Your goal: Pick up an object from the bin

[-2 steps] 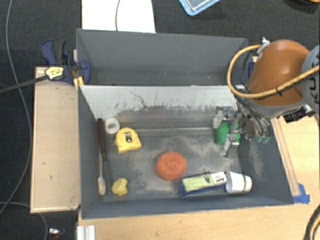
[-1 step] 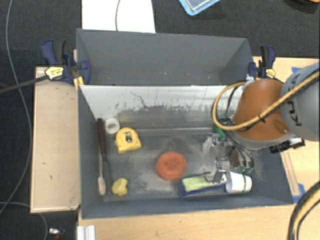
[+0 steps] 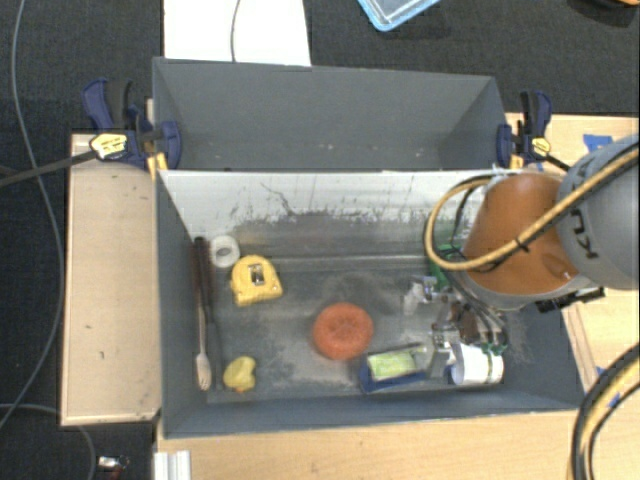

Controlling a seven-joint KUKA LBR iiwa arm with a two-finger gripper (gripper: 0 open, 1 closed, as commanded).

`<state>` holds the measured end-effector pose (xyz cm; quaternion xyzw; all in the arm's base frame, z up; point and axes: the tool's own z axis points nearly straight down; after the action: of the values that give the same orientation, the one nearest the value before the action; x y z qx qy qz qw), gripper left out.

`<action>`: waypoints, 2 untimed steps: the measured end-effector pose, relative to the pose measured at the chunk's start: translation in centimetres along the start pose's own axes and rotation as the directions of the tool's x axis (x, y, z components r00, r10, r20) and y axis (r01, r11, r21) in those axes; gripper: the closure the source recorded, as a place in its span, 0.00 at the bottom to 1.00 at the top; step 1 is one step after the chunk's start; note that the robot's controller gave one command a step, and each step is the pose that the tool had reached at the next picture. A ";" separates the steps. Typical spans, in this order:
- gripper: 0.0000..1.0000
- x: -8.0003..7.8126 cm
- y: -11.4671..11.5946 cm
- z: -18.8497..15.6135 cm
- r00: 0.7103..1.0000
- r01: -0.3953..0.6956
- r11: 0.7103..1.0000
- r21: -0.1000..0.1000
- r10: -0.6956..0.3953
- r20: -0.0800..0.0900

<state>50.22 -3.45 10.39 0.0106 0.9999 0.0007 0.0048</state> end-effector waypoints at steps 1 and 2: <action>0.00 0.5 -0.7 1.4 0.999 0.052 0.999 -0.002 -0.052 -0.005; 0.00 1.3 0.1 2.3 1.000 -0.013 1.000 0.004 0.013 0.001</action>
Offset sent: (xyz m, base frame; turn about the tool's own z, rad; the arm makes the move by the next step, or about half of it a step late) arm -0.0191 0.0078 -0.0336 0.0304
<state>48.92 -3.36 8.03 0.0172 0.9998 -0.0011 0.0050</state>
